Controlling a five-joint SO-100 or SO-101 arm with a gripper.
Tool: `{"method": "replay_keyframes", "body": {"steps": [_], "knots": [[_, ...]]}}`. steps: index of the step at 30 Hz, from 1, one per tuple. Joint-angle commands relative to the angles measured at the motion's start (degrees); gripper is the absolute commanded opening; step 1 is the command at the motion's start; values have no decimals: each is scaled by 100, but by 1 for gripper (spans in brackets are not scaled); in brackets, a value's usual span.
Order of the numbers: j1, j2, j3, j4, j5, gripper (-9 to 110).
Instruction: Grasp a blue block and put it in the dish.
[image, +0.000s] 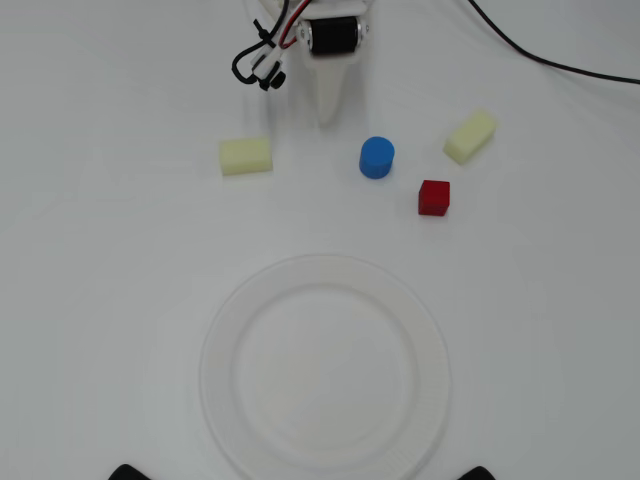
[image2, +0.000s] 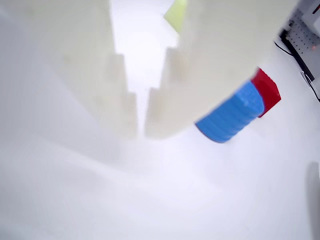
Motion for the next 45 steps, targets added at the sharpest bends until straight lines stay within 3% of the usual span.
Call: {"method": "replay_keyframes", "body": {"steps": [1,17,25,31,39,45], "knots": [[-202,1011,571,211,-299,0],[-185,1011,571,158,-483,0],[246,668,-501,132,-712,0],[229,-1705,-1679,-527,-571,0],[-229,-5045,-3946,-510,-466,5],[-765,-6504,-5001,-510,-193,22]]}}
